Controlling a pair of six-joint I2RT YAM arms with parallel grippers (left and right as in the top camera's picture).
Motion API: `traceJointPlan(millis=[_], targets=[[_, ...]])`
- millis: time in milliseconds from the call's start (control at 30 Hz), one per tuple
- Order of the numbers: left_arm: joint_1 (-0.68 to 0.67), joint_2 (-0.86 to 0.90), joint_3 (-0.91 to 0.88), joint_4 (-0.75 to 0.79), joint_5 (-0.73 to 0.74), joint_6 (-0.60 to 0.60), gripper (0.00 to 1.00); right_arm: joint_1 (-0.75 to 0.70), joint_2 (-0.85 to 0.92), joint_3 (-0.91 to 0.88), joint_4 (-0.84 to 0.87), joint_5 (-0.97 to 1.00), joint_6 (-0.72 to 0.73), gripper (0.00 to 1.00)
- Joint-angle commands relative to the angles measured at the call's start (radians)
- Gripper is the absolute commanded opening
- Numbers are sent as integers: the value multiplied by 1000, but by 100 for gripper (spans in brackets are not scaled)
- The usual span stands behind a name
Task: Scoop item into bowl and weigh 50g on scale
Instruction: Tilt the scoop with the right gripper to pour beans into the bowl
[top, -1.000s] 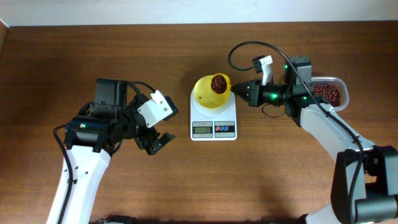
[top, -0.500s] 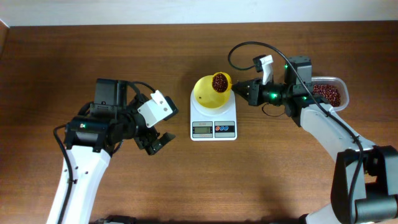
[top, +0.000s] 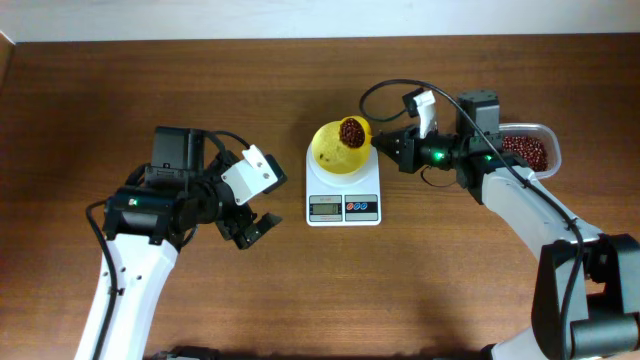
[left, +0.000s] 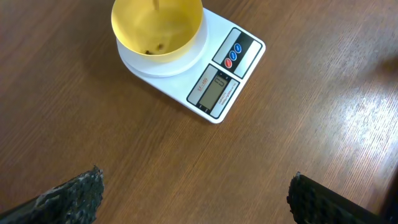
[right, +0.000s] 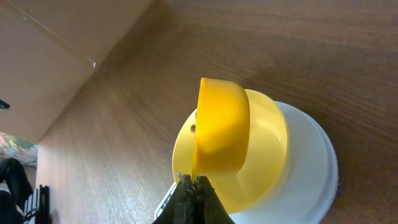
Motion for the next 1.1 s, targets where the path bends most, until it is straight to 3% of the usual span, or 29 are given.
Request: traceJointPlan(millis=[0, 1067], targets=[[3, 0, 17, -2, 1, 13, 99, 10, 2, 6, 6, -6, -29, 4], [3, 0, 17, -2, 1, 13, 99, 10, 2, 6, 22, 24, -73, 4]])
